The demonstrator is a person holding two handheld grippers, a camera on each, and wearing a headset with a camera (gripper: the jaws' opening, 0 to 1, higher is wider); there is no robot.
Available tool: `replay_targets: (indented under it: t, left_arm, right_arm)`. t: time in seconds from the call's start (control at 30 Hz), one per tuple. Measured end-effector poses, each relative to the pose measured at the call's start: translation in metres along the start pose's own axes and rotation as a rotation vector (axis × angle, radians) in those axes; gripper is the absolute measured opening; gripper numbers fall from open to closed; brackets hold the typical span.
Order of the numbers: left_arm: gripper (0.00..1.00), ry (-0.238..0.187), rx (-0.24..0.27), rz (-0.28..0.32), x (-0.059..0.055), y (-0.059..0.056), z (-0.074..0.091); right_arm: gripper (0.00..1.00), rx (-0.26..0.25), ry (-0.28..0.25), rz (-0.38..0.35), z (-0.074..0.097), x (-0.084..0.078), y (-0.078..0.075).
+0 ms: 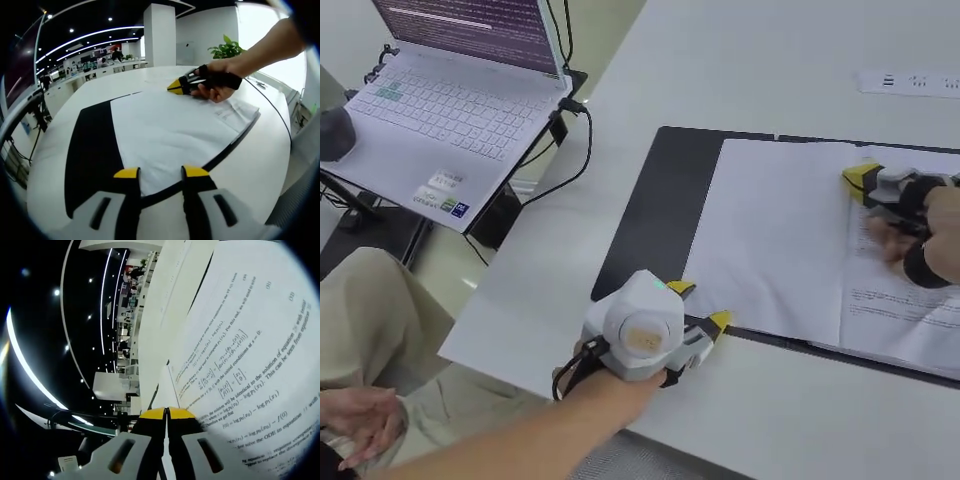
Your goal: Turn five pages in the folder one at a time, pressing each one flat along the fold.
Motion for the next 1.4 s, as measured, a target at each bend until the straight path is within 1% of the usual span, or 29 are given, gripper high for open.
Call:
replay_targets:
  t: [0.13,0.53,0.6,0.67,0.8,0.9,1.1,1.23,1.4]
  left_arm:
    - [0.31,0.001,0.0,-0.002,0.0,0.0,0.0]
    - [0.31,0.001,-0.001,-0.003,0.001,-0.001,0.0]
    - [0.31,0.002,-0.001,-0.001,0.001,-0.001,0.0]
    - [0.31,0.001,-0.001,-0.003,0.001,-0.001,0.0]
    - [0.31,0.001,0.0,-0.001,0.001,-0.001,0.0]
    - [0.31,0.003,-0.001,-0.004,0.002,-0.002,0.001]
    - [0.31,0.002,-0.001,-0.003,0.002,-0.002,0.002]
    - [0.31,0.0,0.0,-0.002,0.002,-0.002,0.001]
    - [0.31,-0.002,0.0,-0.002,0.001,-0.002,0.001]
  right_arm:
    - [0.0,-0.006,0.026,-0.002,0.011,-0.011,-0.002]
    - [0.0,-0.02,0.106,0.0,0.036,-0.032,-0.016]
    - [0.0,-0.026,0.121,0.001,0.041,-0.035,-0.019]
    - [0.0,-0.039,0.147,0.015,0.047,-0.042,-0.021]
    - [0.0,-0.047,0.172,0.015,0.059,-0.053,-0.027]
    - [0.0,-0.051,0.186,0.017,0.063,-0.057,-0.031]
    - [0.0,-0.071,0.234,0.038,0.077,-0.07,-0.039]
    - [0.0,-0.074,0.257,0.039,0.087,-0.08,-0.047]
    - [0.0,-0.079,0.276,0.04,0.097,-0.089,-0.052]
Point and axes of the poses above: the centre of the closed fingertips' face, and the gripper's own axes: z roughly backward along the fingers, y roughly to its left, x roughly out of its top, the point moved 10 cm from there along z, roughly backward along the fingers, and after that the axes turned 15 degrees about -z, right-handed, at the moved point
